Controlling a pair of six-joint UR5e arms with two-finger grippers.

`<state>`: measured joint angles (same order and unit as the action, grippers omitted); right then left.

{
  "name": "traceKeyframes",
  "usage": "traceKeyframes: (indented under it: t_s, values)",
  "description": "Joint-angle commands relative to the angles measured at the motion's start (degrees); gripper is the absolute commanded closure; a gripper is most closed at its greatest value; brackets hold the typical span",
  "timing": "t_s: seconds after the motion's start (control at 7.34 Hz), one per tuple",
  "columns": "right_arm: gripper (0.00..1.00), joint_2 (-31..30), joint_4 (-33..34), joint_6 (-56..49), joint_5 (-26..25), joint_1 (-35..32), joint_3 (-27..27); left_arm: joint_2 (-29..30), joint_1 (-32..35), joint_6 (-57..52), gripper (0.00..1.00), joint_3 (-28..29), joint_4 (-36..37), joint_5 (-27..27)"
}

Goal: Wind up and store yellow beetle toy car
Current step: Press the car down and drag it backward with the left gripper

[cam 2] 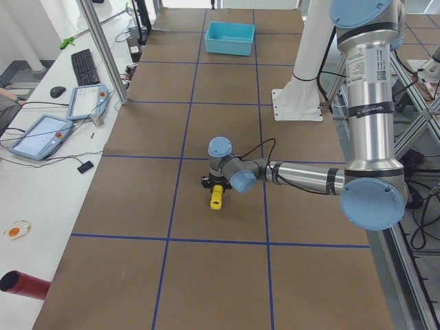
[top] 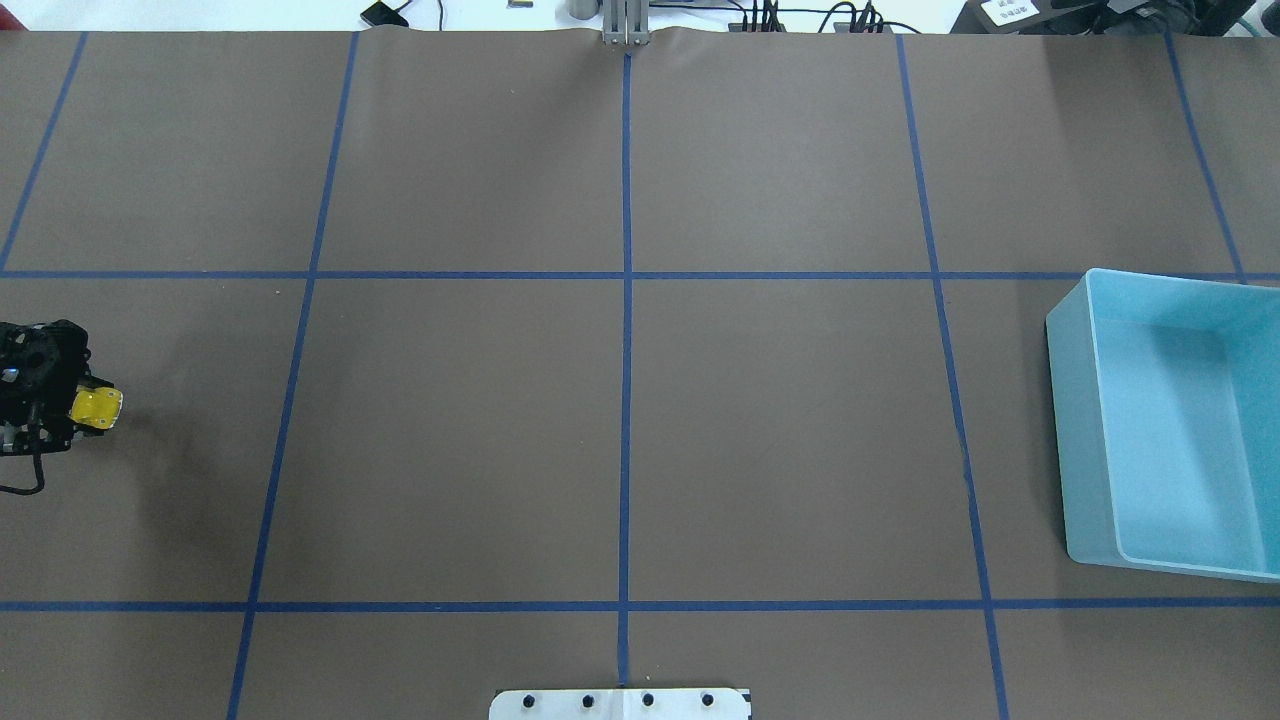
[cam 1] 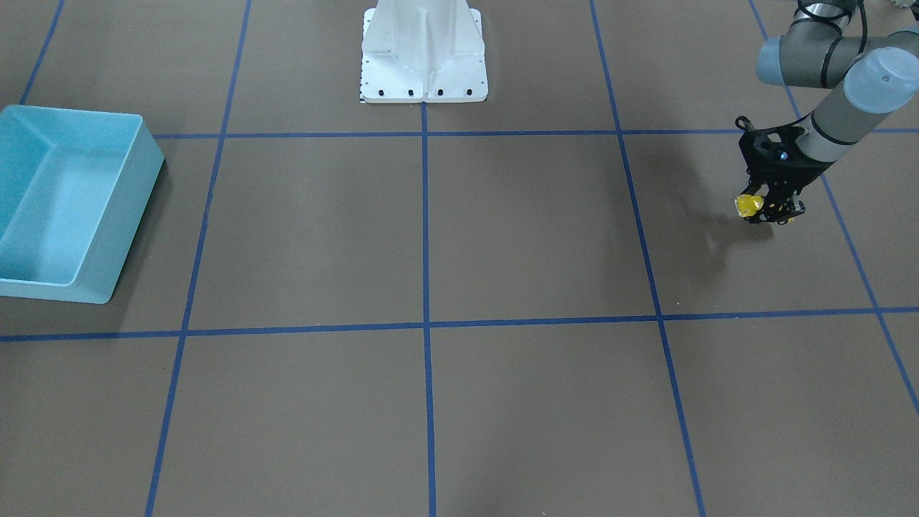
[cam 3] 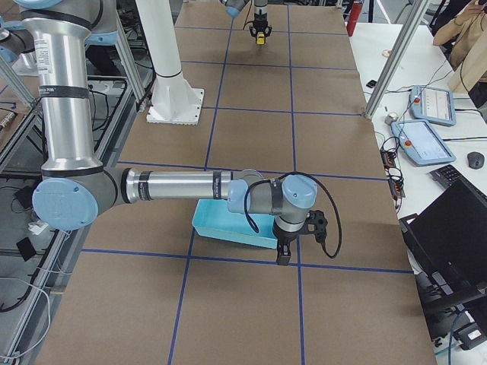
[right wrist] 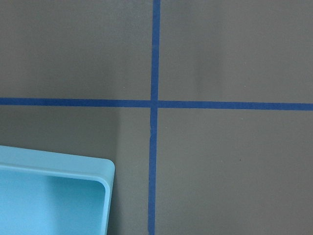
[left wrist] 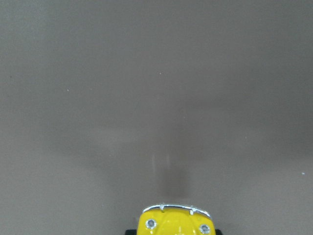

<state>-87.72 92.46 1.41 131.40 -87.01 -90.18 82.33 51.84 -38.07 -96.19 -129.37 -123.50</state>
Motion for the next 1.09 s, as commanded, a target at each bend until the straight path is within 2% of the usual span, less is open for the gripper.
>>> traceKeyframes:
  t_s: [0.0,0.95]
  values:
    - [0.0,0.0,0.0,-0.1,0.0,0.0,0.0,0.4,0.0,0.1,1.0,2.3,-3.1,-1.5]
    - [0.0,0.2,0.0,-0.1,0.0,0.0,0.7,0.6,0.8,0.2,1.0,4.1,-4.6,-3.1]
